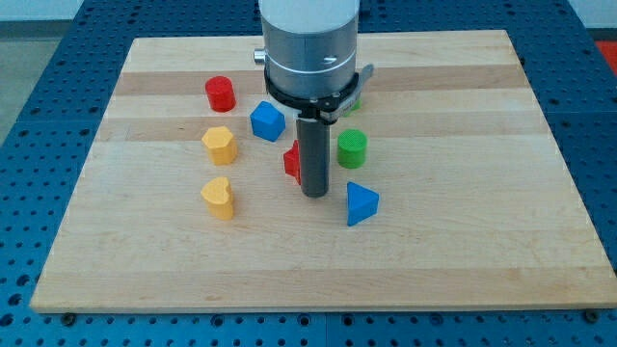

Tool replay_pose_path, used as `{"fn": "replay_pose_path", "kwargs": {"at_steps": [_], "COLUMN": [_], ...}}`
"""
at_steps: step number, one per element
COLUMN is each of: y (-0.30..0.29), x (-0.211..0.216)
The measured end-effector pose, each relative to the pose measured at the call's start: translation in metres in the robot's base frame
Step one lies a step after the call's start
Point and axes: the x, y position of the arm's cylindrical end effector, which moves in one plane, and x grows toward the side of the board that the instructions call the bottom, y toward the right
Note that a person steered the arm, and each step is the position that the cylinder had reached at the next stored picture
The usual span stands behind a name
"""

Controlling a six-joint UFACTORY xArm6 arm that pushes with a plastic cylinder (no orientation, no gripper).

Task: Move your arm closer to the blue triangle

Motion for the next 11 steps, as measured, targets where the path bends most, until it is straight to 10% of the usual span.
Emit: {"fn": "replay_pose_path", "kwargs": {"at_steps": [4,11], "y": [0.108,0.076], "x": [0.098,0.036]}}
